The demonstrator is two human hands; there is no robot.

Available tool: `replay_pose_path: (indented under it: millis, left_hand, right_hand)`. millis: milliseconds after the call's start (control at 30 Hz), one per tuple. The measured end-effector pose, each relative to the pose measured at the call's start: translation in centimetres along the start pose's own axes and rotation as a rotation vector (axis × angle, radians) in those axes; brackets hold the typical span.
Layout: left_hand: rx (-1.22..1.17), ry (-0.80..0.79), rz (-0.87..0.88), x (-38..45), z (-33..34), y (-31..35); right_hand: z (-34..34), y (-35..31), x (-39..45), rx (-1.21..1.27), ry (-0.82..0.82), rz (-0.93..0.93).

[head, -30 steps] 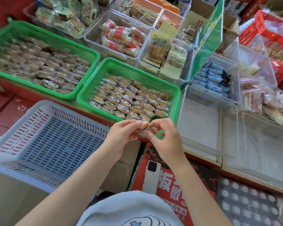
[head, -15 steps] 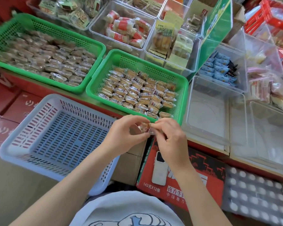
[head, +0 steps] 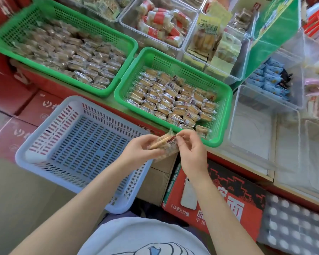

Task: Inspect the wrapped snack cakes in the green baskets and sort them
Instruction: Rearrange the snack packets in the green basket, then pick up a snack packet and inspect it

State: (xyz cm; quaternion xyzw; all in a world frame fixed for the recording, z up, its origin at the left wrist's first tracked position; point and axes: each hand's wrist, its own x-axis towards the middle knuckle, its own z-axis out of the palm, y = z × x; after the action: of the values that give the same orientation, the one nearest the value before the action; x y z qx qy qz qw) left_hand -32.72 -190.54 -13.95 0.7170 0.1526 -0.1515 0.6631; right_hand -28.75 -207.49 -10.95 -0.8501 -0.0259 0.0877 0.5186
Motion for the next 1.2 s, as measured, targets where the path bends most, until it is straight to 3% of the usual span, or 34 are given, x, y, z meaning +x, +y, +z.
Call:
replay_pose_path:
  millis: [100, 200, 300, 367, 433, 567, 733, 800, 900, 1000, 1067, 1200]
  left_hand:
    - [-0.091, 0.171, -0.25, 1.6, -1.1, -5.0]
    - [-0.033, 0.261, -0.521, 3.3, -1.6, -9.9]
    - [-0.134, 0.322, -0.718, 5.1, -1.2, -13.2]
    - [-0.281, 0.35, -0.766, 5.9, -0.9, -14.6]
    - [-0.39, 0.387, -0.746, 6.6, -0.6, -15.7]
    - [-0.47, 0.451, -0.677, 8.9, 0.5, -16.4]
    - [-0.565, 0.267, -0.716, 10.7, 2.2, -16.4]
    - [-0.495, 0.208, -0.71, 10.7, 2.5, -16.0]
    - [-0.138, 0.137, -0.67, 9.7, 2.6, -13.6]
    - [0.244, 0.109, -0.513, 8.3, 3.0, -11.1]
    - [0.395, 0.146, -0.318, 7.4, 3.7, -9.2]
    - [0.52, 0.321, 0.19, 7.3, 5.7, -3.9]
  right_hand:
    - [3.1, 3.2, 2.4, -0.15, -0.206, 0.229]
    - [6.6, 7.0, 3.2, -0.386, -0.491, 0.353]
    - [9.7, 10.0, 3.1, -0.494, -0.685, 0.443]
    - [10.9, 11.0, 3.5, -0.497, -0.678, 0.521]
    - [11.5, 11.7, 3.8, -0.455, -0.571, 0.581]
    - [11.2, 13.3, 4.7, -0.42, -0.428, 0.55]
    - [9.7, 14.4, 5.1, -0.42, -0.384, 0.552]
    - [9.1, 14.6, 4.9, -0.465, -0.383, 0.537]
    - [8.3, 14.3, 4.6, -0.481, -0.393, 0.536]
    - [6.7, 13.1, 4.8, -0.463, -0.495, 0.487]
    - [4.5, 11.3, 5.2, -0.474, -0.521, 0.381]
    - [-1.2, 7.6, 6.5, -0.405, -0.375, 0.212]
